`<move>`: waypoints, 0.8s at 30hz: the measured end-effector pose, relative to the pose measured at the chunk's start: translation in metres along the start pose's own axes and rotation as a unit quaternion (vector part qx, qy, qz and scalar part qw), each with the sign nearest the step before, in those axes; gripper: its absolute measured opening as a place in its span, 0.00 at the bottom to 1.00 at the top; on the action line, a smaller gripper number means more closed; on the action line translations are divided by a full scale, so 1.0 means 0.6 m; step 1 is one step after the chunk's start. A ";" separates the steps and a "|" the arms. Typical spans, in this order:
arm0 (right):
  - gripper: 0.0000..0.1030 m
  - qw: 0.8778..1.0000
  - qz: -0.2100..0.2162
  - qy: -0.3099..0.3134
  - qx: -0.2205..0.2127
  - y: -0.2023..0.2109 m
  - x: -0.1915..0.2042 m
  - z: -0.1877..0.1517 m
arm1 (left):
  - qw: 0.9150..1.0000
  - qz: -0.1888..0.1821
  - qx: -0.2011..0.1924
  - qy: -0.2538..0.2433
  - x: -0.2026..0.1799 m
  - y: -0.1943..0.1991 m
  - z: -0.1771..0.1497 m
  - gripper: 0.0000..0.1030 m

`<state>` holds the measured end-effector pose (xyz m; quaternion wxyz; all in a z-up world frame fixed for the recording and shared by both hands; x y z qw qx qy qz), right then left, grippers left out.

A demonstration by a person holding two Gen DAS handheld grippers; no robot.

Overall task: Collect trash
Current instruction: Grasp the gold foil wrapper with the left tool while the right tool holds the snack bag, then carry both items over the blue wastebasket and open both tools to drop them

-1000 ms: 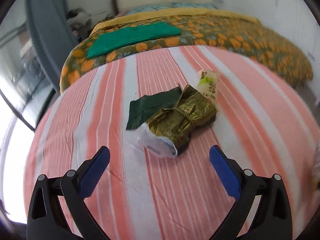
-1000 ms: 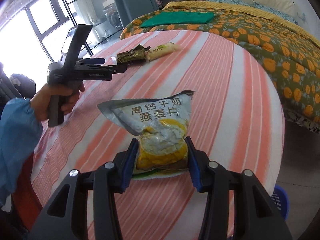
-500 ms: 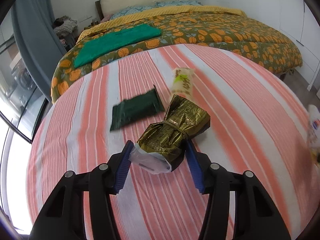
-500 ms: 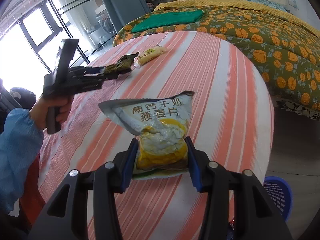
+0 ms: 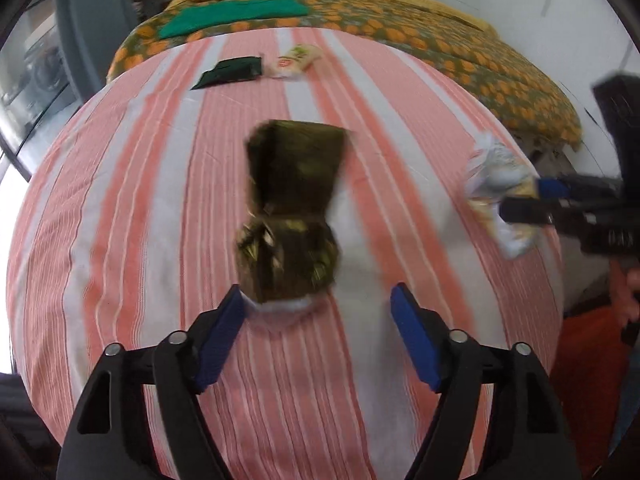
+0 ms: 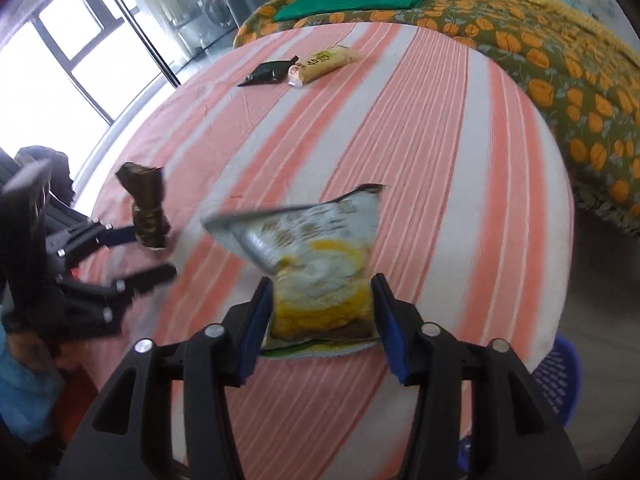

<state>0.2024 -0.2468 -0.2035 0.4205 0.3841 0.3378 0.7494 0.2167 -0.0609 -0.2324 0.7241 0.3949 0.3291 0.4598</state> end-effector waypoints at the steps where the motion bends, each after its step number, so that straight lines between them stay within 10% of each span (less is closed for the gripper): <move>1: 0.64 1.000 0.000 0.000 -0.005 0.006 -0.001 0.001 | 1.000 0.000 -0.003 -0.006 -0.001 0.005 0.000 0.80; 14: 0.68 0.995 -0.018 0.099 -0.024 0.014 0.044 0.013 | 0.998 0.035 -0.051 0.008 0.057 -0.003 0.090 0.90; 21: 0.39 0.994 -0.041 0.103 -0.013 -0.010 0.030 0.009 | 0.998 0.057 -0.027 -0.006 0.064 -0.046 0.097 0.41; 24: 0.37 0.995 -0.035 0.083 -0.039 0.016 0.024 0.017 | 0.998 0.050 -0.033 0.005 0.068 -0.039 0.093 0.36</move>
Point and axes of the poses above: each gripper's, at about its wrist camera, not at the fingertips, and y roughly against the way its jaws point, x to its left, z to its top, the point moved 9 cm from there along -y, roughly the way its jaws point, and after that the axes turned 5 degrees about y, right-handed, at the moved point
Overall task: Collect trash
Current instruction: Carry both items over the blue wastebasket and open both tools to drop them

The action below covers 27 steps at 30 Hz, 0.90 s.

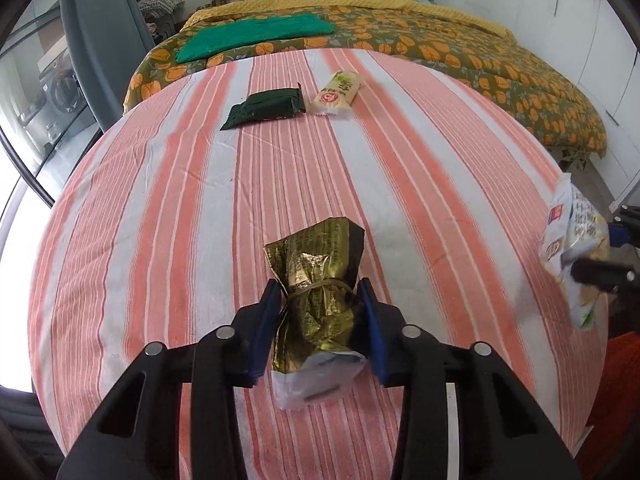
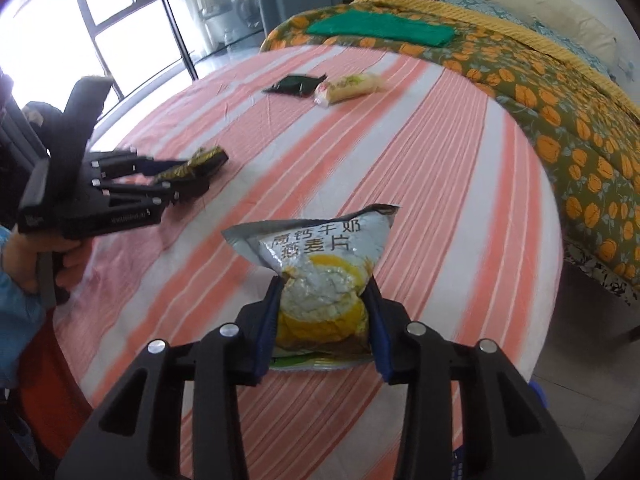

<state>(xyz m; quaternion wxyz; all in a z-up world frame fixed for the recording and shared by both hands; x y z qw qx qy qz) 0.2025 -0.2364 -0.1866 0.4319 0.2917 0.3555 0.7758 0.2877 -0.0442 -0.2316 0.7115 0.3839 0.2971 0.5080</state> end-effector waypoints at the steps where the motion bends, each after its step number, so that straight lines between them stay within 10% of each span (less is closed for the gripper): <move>1: 0.37 1.000 0.005 -0.010 -0.008 0.007 -0.004 0.003 | 1.000 -0.006 -0.001 0.006 -0.001 0.004 -0.001 0.36; 12: 0.36 0.987 -0.002 -0.144 -0.069 0.144 -0.144 -0.063 | 0.989 -0.139 -0.041 -0.038 -0.224 0.108 -0.009 0.34; 21: 0.36 0.969 -0.127 -0.210 0.021 0.192 -0.347 -0.266 | 0.960 -0.247 -0.006 -0.133 -0.543 0.124 -0.071 0.35; 27: 0.37 0.948 -0.142 -0.281 0.054 0.167 -0.431 -0.383 | 0.959 -0.241 0.038 -0.142 -0.668 0.035 -0.113 0.35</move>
Point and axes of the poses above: each gripper's, at about its wrist camera, not at the fingertips, and y roughly against the way its jaws point, x to its left, z to its top, the point moved 9 cm from there along -y, roughly the way its jaws point, and after that the axes turned 5 degrees about y, right-handed, at the moved point
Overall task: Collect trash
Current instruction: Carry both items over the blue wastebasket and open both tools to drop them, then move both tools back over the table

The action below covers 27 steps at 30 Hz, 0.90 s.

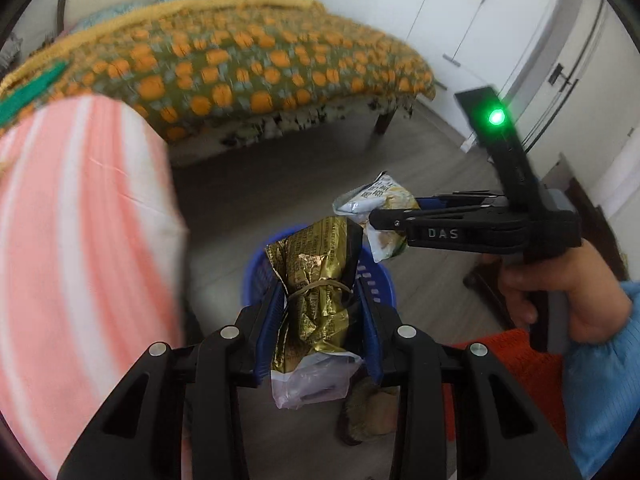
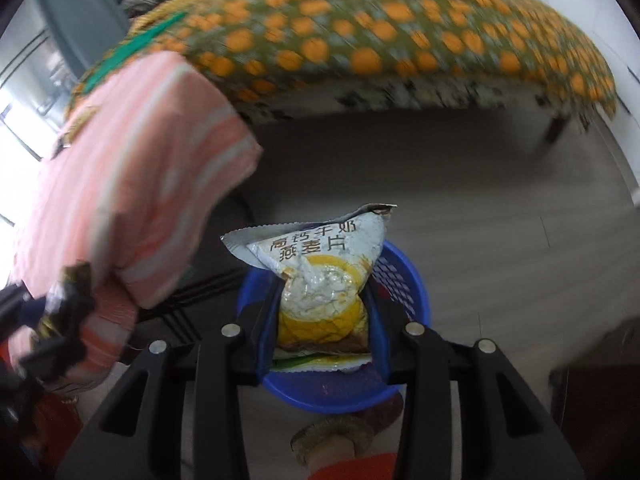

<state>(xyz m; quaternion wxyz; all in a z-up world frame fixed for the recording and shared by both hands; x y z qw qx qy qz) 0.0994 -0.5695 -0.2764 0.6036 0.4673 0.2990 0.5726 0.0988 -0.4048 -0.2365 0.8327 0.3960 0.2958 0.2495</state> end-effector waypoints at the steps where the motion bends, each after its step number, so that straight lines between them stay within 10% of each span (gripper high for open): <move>1: 0.37 1.000 0.000 -0.006 0.003 -0.004 -0.009 -0.002 | 1.000 -0.001 0.007 0.006 -0.005 -0.021 -0.002 0.35; 11: 0.37 0.999 0.011 -0.047 0.015 -0.030 -0.043 -0.002 | 0.999 0.008 0.035 0.038 -0.006 -0.153 0.005 0.39; 16: 0.57 0.997 0.013 -0.072 0.011 -0.033 -0.058 0.004 | 0.998 0.018 0.028 0.056 0.003 -0.174 0.012 0.68; 23: 0.58 0.994 0.011 -0.097 -0.047 0.023 -0.075 0.028 | 0.999 -0.010 -0.016 0.048 -0.015 -0.080 0.028 0.73; 27: 0.78 0.993 -0.016 -0.077 -0.089 0.060 -0.060 0.050 | 0.998 -0.022 -0.061 0.024 -0.015 0.015 0.033 0.83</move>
Point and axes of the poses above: each gripper's, at about its wrist camera, not at the fingertips, and y roughly against the way its jaws point, x to its left, z to its top, the point moved 9 cm from there along -y, roughly the way its jaws point, and after that the axes turned 5 degrees about y, right-handed, at the moved point
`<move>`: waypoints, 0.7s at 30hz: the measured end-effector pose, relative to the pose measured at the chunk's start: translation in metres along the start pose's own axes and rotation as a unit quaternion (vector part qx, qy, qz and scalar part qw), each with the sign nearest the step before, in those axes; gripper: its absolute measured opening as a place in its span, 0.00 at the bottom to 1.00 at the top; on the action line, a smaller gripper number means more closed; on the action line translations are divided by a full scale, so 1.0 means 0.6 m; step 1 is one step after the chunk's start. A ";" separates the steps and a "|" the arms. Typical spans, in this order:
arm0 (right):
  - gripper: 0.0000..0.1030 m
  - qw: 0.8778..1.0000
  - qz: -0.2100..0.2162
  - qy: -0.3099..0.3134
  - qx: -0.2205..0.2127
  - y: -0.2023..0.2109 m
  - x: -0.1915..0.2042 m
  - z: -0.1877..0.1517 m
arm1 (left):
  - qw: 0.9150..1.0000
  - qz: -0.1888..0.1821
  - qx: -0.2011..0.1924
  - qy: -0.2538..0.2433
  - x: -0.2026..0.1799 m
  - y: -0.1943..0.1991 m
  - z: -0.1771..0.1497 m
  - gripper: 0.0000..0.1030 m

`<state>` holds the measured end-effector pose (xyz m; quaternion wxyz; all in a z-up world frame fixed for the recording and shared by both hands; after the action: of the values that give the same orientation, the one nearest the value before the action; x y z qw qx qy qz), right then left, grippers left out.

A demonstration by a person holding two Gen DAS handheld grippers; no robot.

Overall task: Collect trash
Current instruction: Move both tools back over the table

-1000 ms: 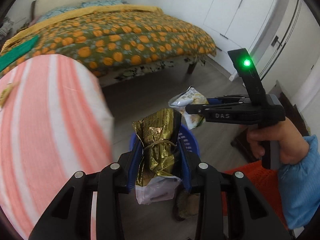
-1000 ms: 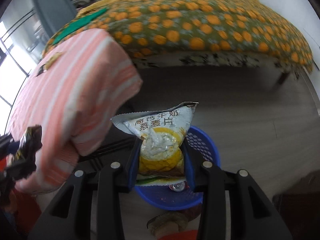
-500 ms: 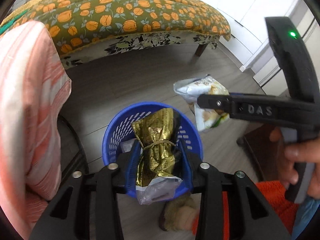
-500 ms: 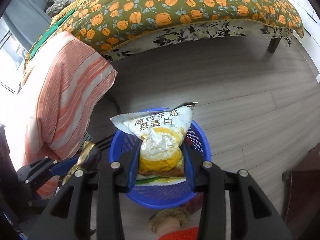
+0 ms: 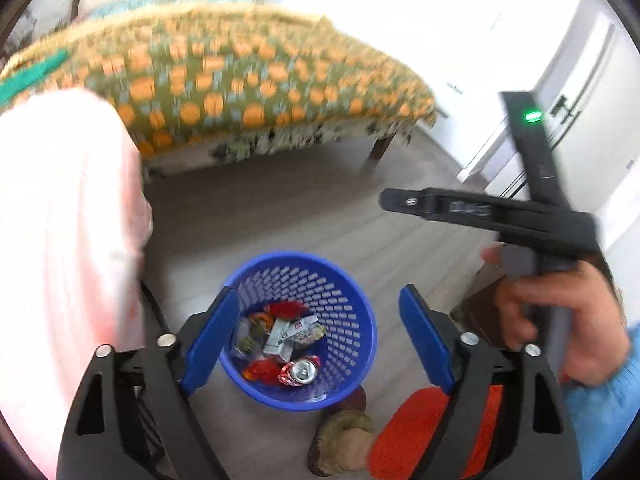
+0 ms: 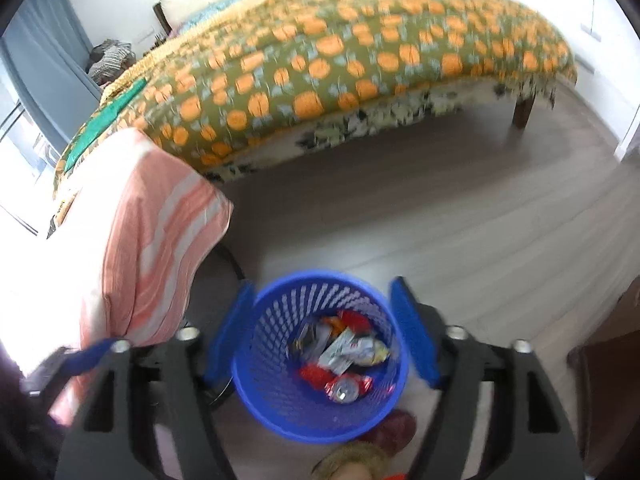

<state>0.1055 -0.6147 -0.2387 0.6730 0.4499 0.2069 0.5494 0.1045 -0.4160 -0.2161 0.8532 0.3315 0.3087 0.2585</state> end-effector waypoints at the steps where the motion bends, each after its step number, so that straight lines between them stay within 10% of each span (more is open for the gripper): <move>1: 0.83 1.000 -0.010 0.010 -0.014 0.009 0.007 0.007 | 1.000 0.002 -0.008 -0.005 0.004 0.018 0.001 0.84; 12: 0.96 0.967 -0.007 0.202 -0.154 0.074 0.232 0.025 | 0.987 0.150 -0.037 0.046 0.285 0.191 -0.046 0.87; 21: 0.96 0.950 0.082 0.289 -0.092 0.028 0.495 -0.054 | 0.956 0.263 -0.074 0.105 0.504 0.317 -0.065 0.87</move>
<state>0.1633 -0.3278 -0.1773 0.5759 0.2236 0.3032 0.7256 0.2366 -0.0822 -0.2086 0.7396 0.3082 0.2787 0.5294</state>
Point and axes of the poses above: each gripper's, at about its wrist camera, not at the fingertips, and y roughly against the way its jaws point, x to its left, z to its top, the point moved 9 cm from there along -y, roughly the way its jaws point, and after that the axes turned 5 degrees about y, right-handed, at the moved point
